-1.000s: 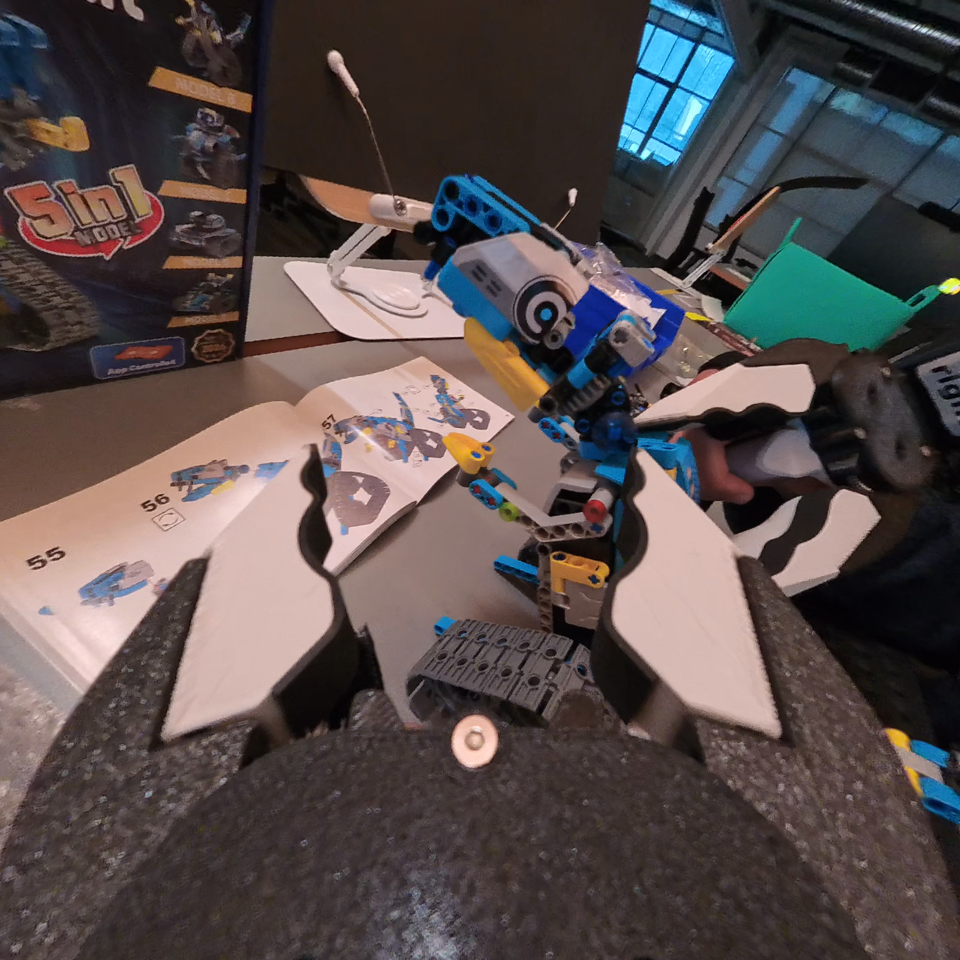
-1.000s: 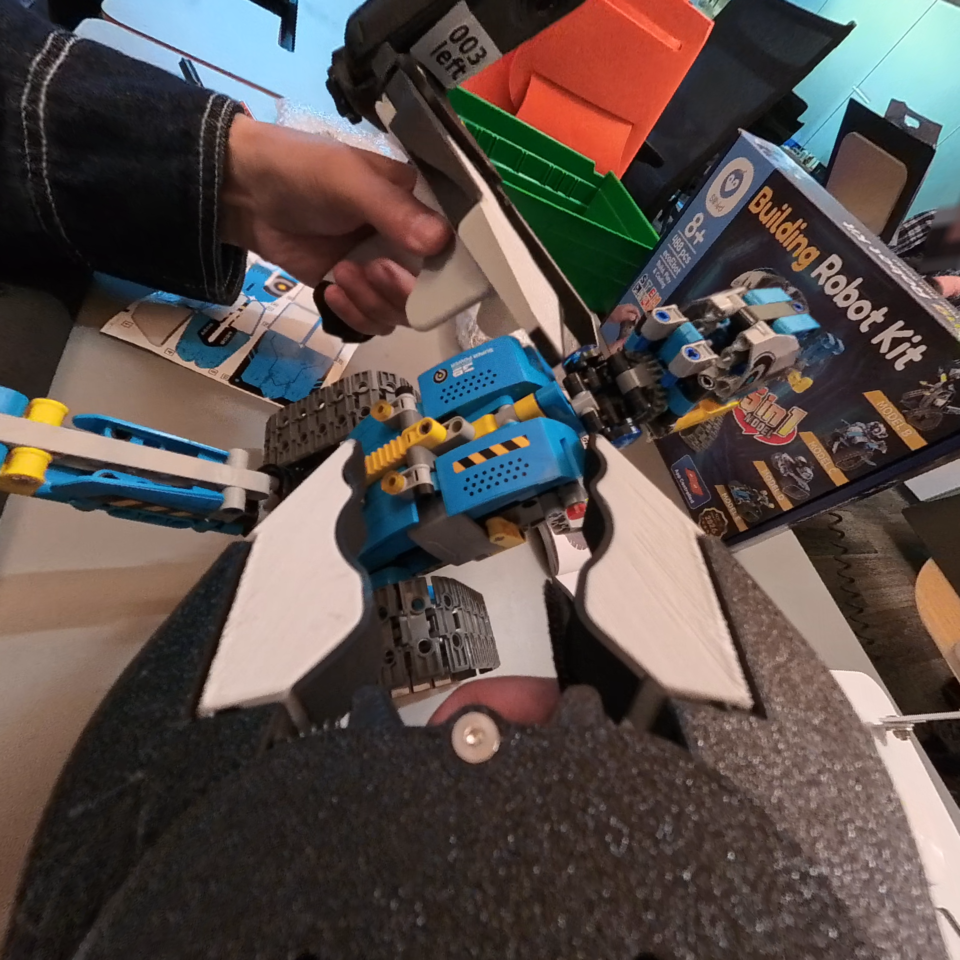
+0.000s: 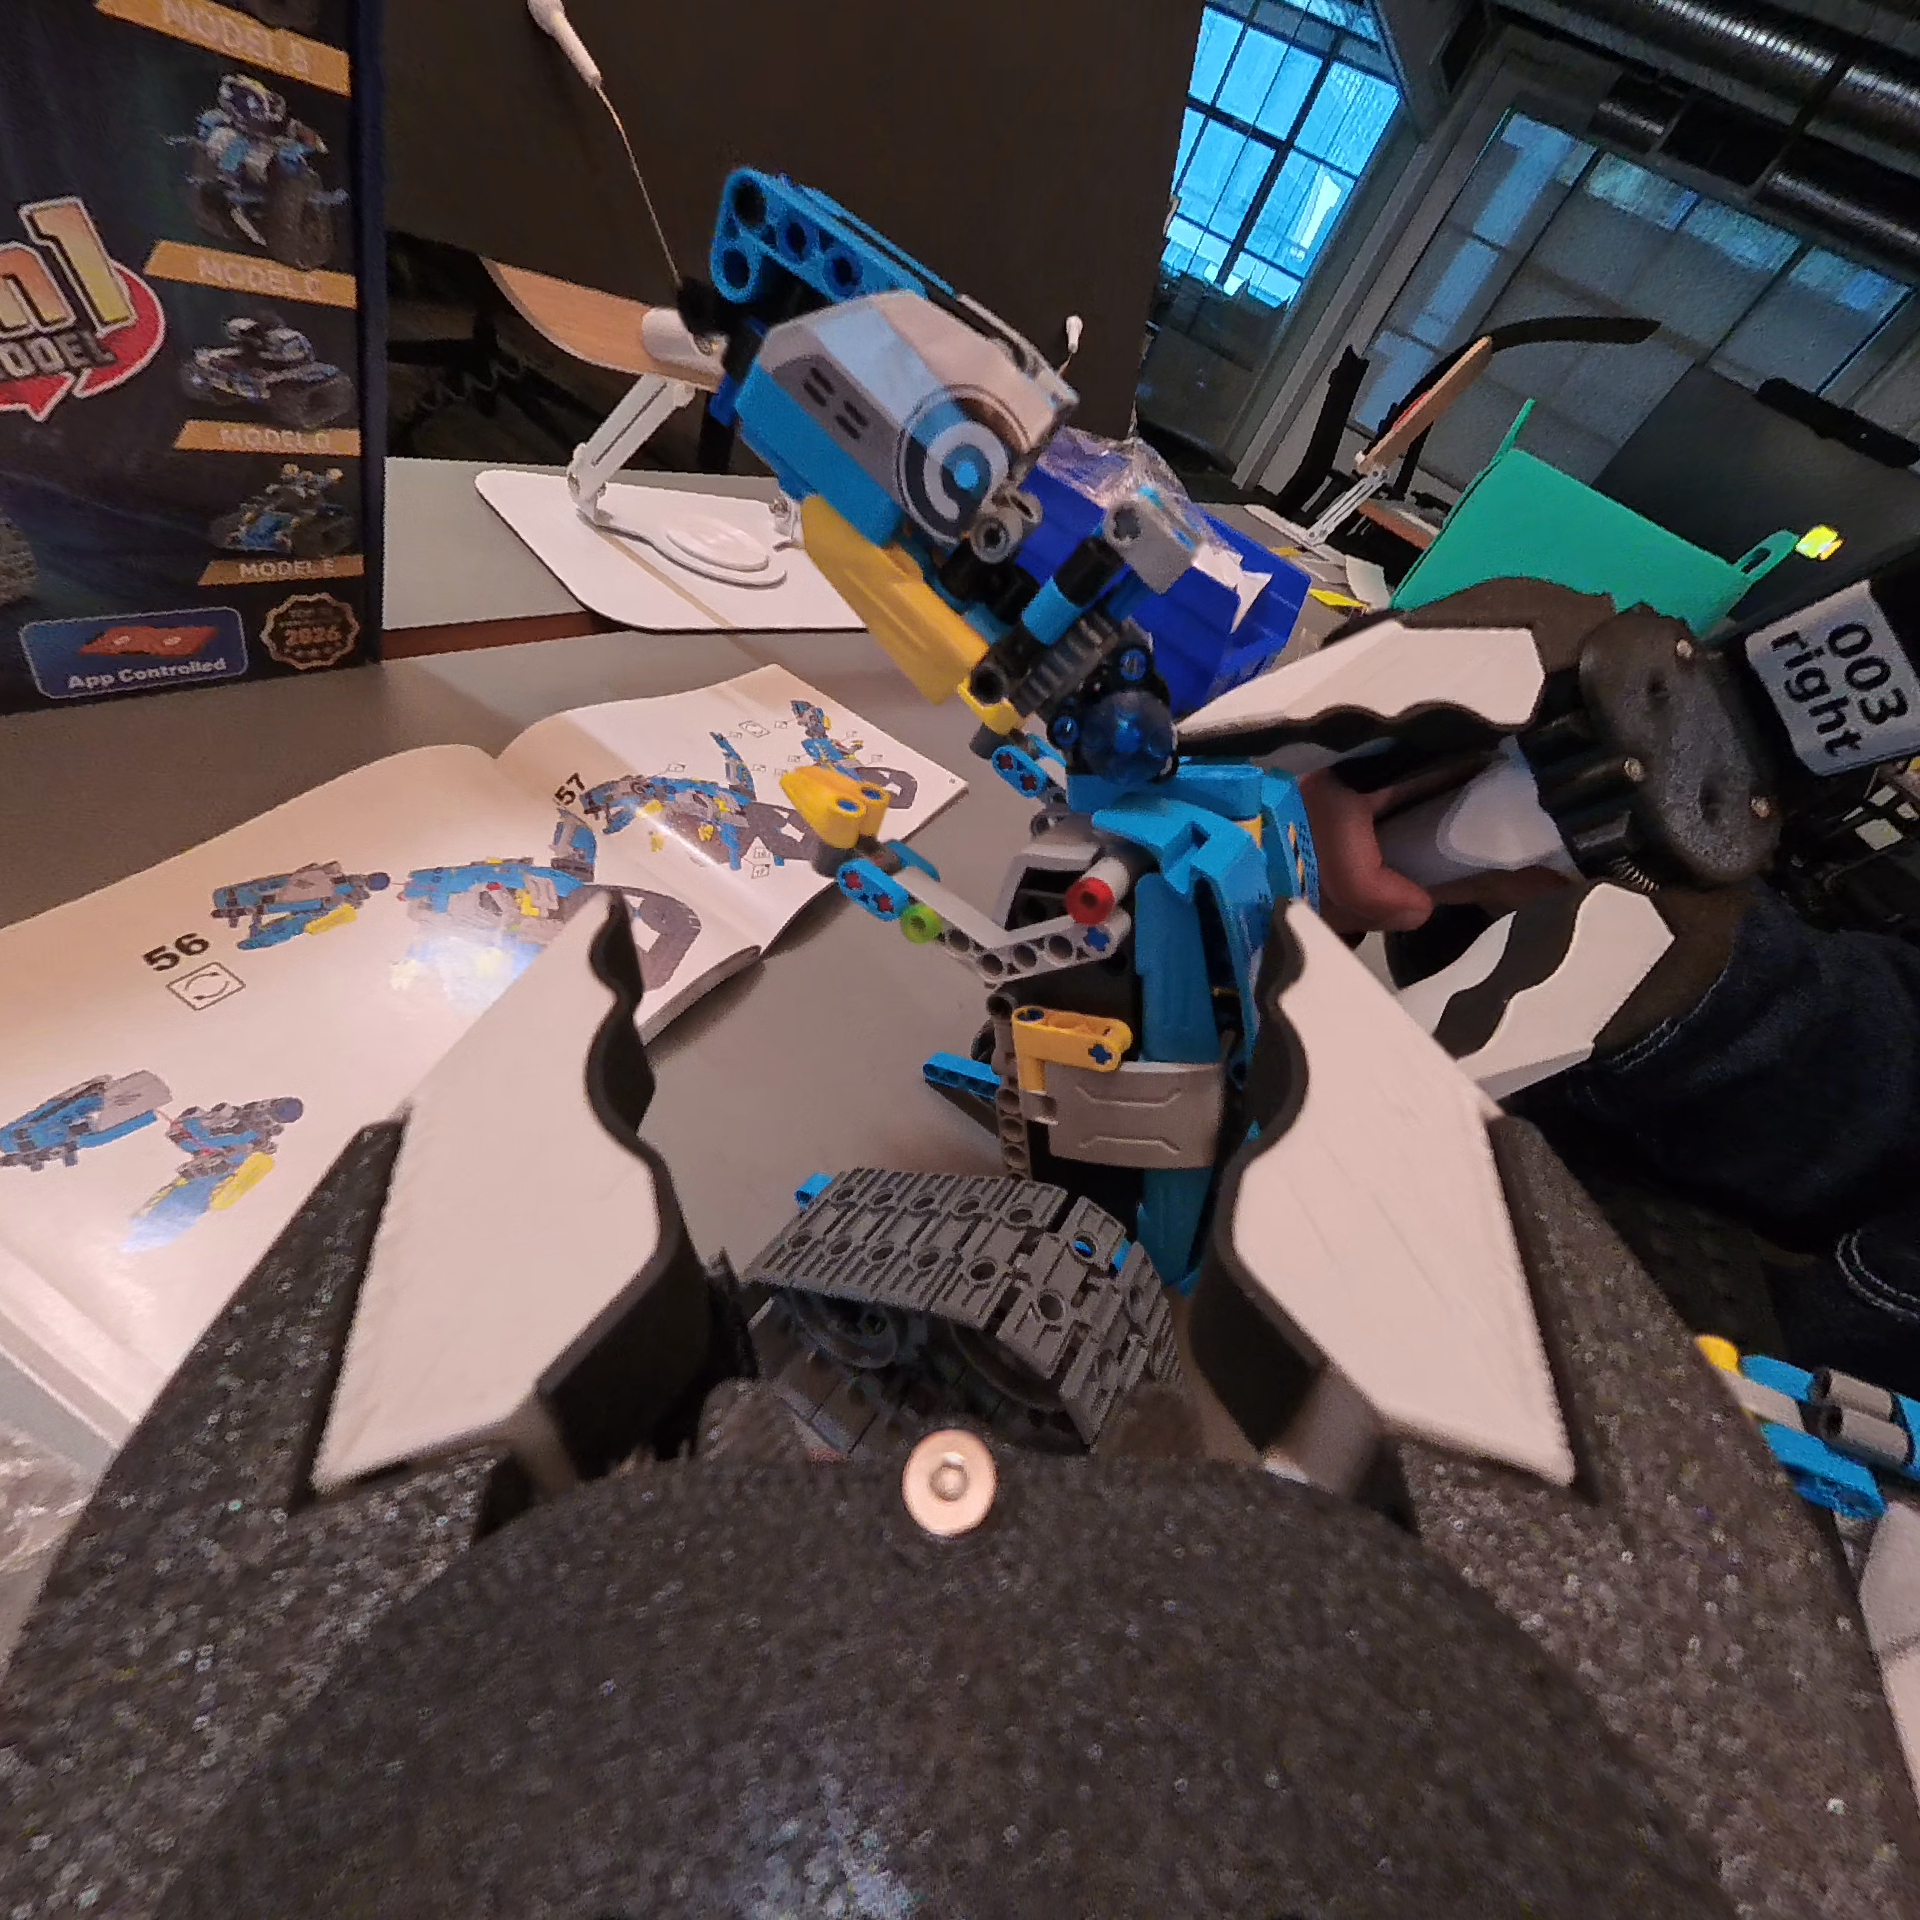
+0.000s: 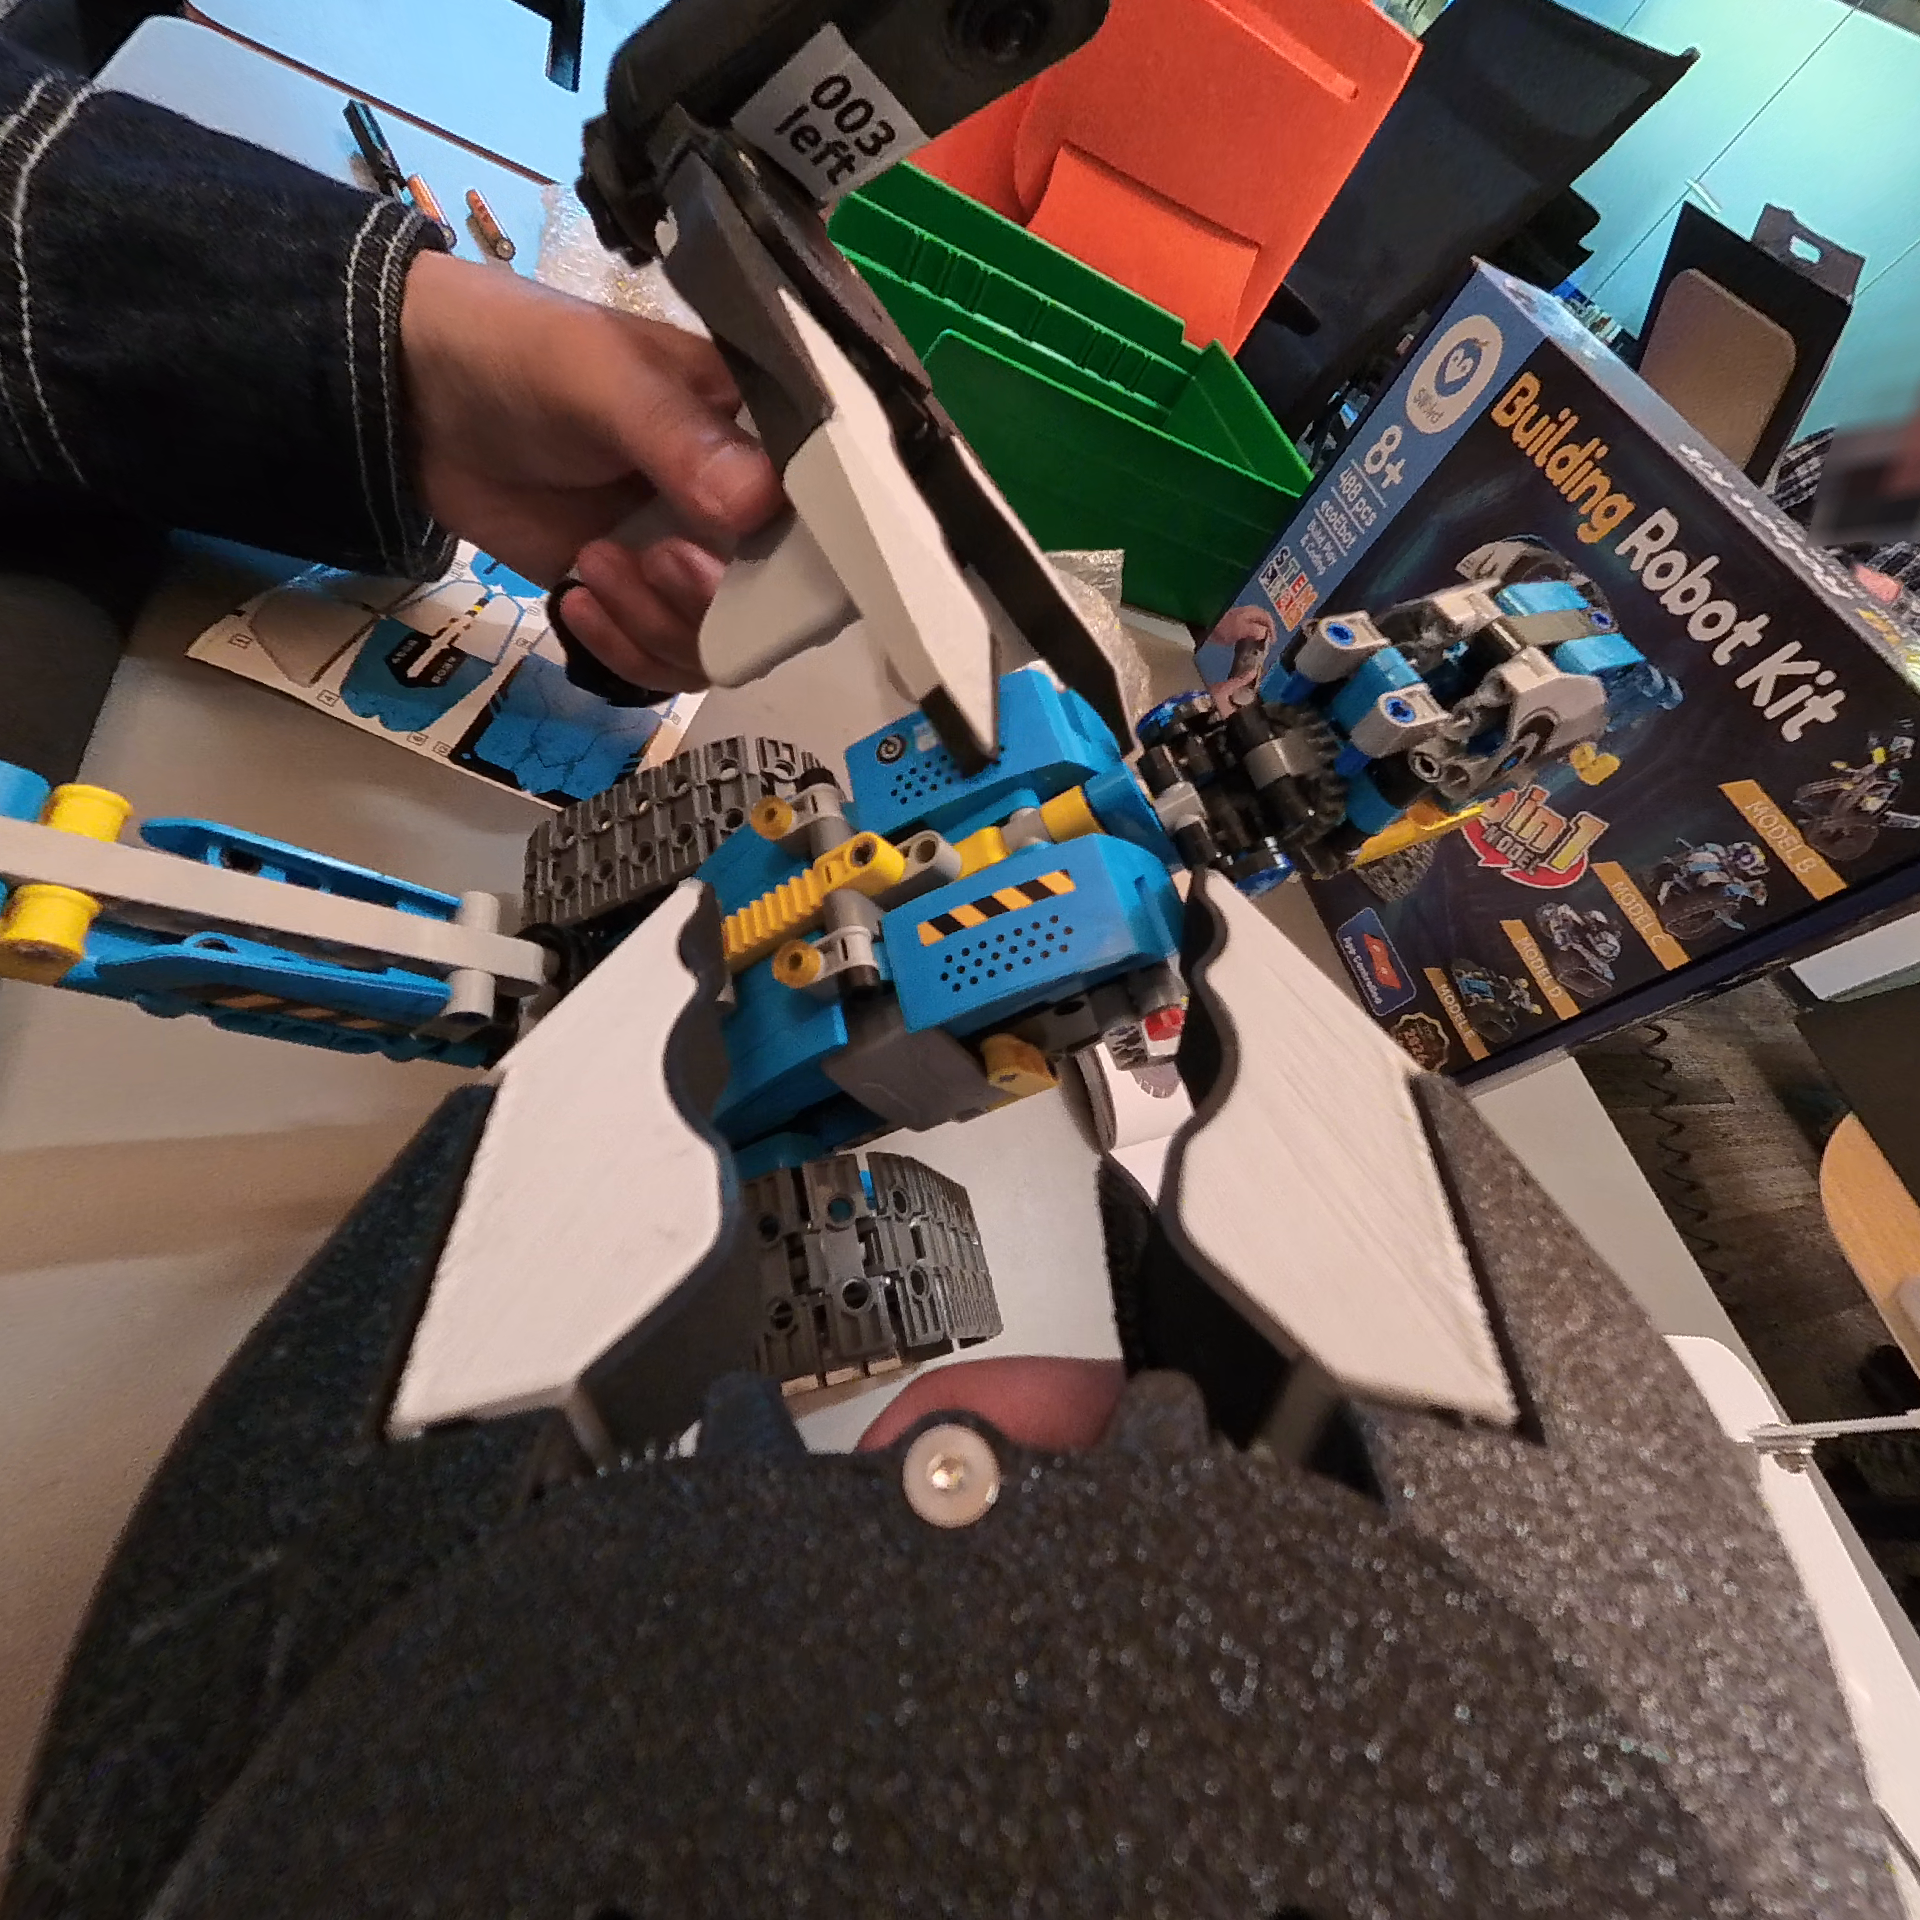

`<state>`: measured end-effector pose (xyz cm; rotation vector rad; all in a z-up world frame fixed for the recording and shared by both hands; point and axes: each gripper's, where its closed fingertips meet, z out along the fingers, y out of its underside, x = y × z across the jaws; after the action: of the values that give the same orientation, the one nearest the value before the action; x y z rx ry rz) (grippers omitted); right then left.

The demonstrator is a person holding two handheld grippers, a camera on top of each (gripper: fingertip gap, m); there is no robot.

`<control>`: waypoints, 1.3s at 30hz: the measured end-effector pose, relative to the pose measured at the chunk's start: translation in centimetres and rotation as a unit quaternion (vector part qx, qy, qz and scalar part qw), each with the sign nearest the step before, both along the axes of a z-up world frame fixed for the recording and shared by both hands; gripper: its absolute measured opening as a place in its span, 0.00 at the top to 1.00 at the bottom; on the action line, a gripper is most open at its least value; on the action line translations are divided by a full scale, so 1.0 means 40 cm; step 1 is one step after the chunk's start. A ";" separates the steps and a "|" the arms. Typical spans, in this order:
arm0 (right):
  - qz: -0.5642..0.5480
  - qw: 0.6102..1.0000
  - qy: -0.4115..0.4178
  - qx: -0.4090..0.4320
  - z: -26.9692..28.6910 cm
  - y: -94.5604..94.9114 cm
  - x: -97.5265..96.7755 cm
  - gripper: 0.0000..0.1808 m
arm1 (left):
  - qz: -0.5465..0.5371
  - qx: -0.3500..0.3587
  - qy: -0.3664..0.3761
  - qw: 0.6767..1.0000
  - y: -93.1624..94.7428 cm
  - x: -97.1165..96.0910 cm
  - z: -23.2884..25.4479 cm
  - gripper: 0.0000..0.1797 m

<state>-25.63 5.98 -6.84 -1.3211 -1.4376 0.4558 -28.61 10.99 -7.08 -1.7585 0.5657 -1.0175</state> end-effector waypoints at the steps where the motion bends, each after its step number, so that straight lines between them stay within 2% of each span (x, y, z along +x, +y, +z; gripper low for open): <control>1: 0.000 1.000 -0.001 0.000 0.000 0.000 0.000 0.51 | 0.006 0.001 -0.003 1.000 0.005 -0.003 0.004 0.35; 8: 0.000 1.000 -0.001 0.001 0.000 -0.001 -0.001 0.52 | 0.034 0.007 -0.023 0.999 0.021 -0.028 0.024 0.36; 9: 0.001 1.000 -0.001 0.001 0.000 -0.001 -0.001 0.52 | 0.044 0.011 -0.031 0.998 0.025 -0.038 0.032 0.37; 10: 0.001 1.000 -0.001 0.001 0.000 -0.002 -0.001 0.52 | 0.052 0.017 -0.041 0.998 0.027 -0.050 0.042 0.42; 13: 0.000 1.000 -0.002 0.002 0.000 -0.002 -0.001 0.52 | 0.056 0.012 -0.072 0.996 0.025 -0.070 0.058 0.44; 33: 0.000 1.000 -0.002 0.003 -0.001 -0.002 -0.001 0.51 | 0.074 0.027 -0.056 0.995 0.027 -0.081 0.046 0.55; 37: 0.000 1.000 0.002 -0.004 0.001 -0.003 -0.002 0.51 | 0.060 0.031 -0.056 0.996 0.014 -0.073 0.050 0.61; 39: -0.011 1.000 0.015 -0.014 0.015 0.004 0.001 0.56 | 0.054 0.032 -0.068 0.996 0.000 -0.072 0.065 0.63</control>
<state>-25.59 6.14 -6.23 -1.3454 -1.3952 0.4814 -31.50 11.00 -4.47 -1.6306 0.4097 -1.0236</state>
